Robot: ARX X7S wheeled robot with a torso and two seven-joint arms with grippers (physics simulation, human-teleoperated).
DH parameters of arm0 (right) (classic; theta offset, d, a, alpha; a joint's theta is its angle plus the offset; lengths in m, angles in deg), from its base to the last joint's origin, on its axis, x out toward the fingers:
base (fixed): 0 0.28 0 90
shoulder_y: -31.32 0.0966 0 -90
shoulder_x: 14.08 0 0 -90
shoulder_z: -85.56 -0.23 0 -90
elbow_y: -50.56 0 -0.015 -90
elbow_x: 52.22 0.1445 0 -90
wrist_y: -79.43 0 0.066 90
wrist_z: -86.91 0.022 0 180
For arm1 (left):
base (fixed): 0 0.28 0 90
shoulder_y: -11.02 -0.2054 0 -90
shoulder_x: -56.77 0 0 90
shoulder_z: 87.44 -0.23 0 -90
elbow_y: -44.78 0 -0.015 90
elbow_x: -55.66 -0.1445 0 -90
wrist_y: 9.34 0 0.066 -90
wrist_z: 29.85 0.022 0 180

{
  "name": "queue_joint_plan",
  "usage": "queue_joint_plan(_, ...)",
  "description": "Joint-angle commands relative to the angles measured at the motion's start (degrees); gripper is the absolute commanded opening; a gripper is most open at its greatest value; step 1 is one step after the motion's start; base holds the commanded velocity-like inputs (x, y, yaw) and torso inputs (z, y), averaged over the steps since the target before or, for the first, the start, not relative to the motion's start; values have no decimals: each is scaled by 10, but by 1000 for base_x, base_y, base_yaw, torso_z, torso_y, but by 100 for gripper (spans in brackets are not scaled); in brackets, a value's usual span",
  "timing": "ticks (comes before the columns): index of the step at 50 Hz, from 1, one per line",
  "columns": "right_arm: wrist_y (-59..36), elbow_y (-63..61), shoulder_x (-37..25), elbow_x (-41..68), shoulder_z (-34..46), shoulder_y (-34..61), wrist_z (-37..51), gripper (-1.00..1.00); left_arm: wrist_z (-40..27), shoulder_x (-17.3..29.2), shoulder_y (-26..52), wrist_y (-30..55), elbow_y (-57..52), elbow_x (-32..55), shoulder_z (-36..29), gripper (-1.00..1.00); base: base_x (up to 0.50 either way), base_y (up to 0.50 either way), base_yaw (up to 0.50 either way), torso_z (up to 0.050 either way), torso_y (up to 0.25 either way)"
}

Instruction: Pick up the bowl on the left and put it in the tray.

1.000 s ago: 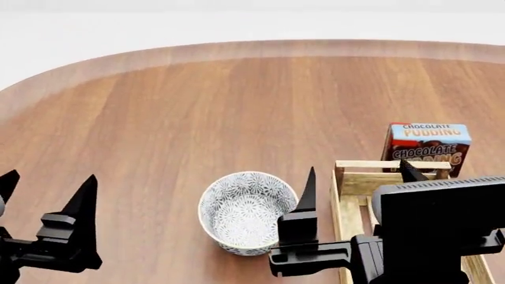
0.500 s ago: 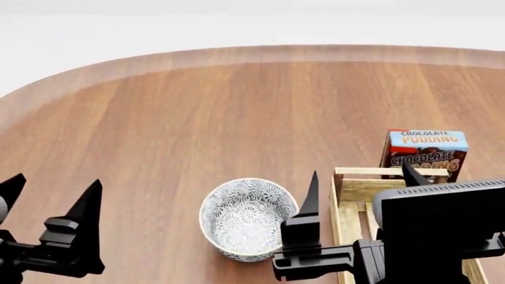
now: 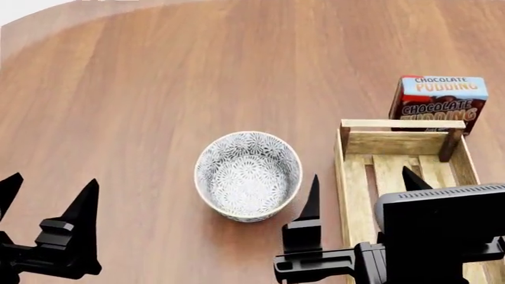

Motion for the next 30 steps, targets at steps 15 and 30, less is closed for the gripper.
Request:
queue_joint_plan(15,12,4,-9,10,6,-2,10,100,0,13,-9,-21,-2,-8,-17,100,0,0,0,0,-250)
queue_joint_plan(30,21,10,-15,11,20,-3,14,100,-2,17,-13,-31,-1,-6,-18,100,0,0,0,0,-250)
